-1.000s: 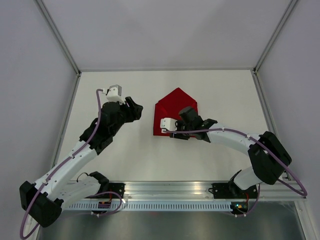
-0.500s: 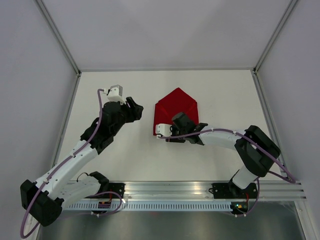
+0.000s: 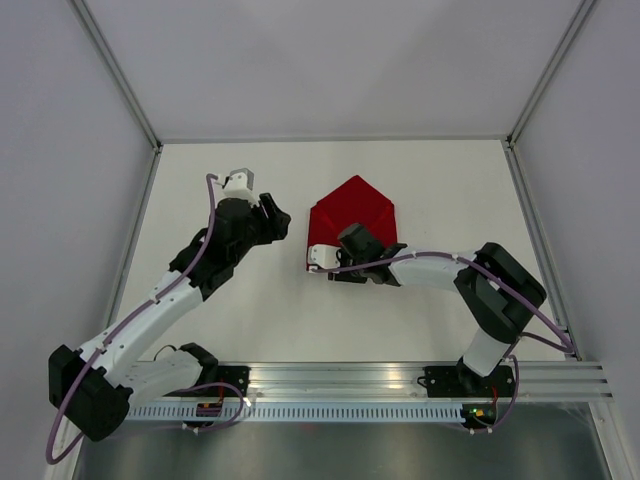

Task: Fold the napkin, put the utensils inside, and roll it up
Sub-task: Roll the napkin with the utensil

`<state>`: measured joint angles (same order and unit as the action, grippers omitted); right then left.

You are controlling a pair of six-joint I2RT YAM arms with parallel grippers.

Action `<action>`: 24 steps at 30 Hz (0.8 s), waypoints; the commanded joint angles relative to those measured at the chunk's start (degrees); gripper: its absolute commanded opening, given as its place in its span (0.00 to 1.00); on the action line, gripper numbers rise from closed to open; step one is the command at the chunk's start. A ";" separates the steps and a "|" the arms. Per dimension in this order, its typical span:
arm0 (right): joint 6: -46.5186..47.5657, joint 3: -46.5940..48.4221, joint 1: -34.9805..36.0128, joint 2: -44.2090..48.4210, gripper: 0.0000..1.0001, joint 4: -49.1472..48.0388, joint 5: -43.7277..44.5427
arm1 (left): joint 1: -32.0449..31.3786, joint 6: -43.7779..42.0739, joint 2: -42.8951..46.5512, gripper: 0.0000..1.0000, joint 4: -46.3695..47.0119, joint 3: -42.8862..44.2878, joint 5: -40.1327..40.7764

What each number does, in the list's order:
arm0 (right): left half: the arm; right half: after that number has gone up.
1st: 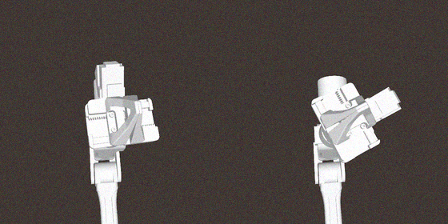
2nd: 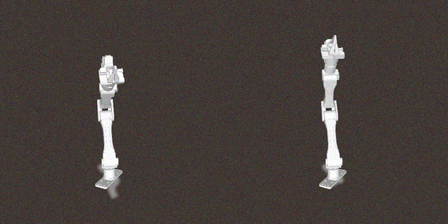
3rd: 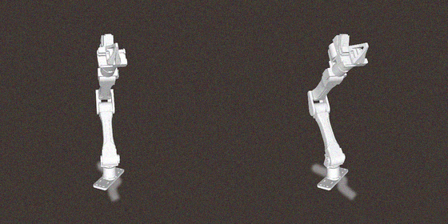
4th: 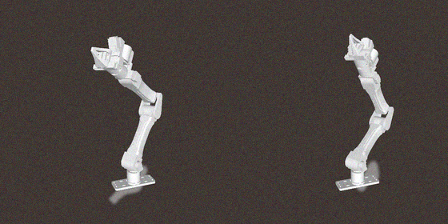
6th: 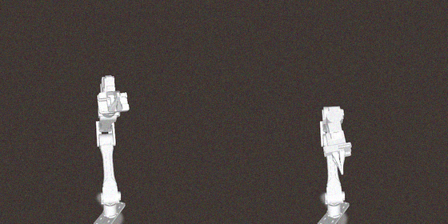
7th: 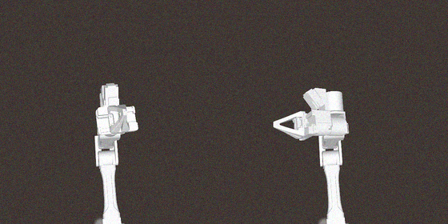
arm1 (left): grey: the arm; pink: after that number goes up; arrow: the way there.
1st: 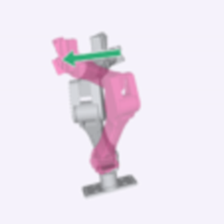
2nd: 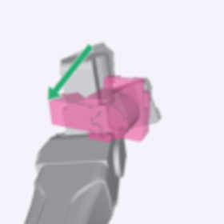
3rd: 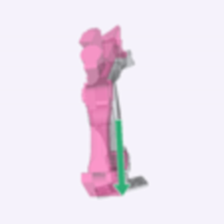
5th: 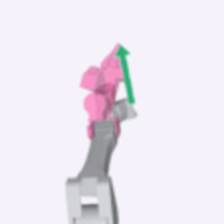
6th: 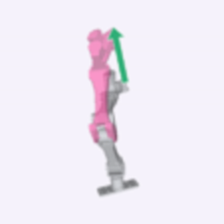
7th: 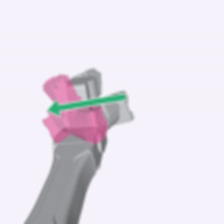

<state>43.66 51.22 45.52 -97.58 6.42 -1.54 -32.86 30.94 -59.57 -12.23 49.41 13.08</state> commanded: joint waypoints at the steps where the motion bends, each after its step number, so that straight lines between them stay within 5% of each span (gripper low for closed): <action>1: -1.82 2.74 0.01 -1.73 0.46 -0.09 1.19 | -0.18 -1.14 -0.81 0.61 -1.56 3.68 -1.39; 24: -1.21 -0.33 -2.27 0.37 0.48 1.67 -1.27 | -0.18 -2.64 -3.71 0.61 -2.54 1.75 -1.92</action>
<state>42.44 52.51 43.57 -98.89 6.00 -1.50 -32.86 30.37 -62.63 -14.94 51.05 11.88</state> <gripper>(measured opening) 0.481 0.608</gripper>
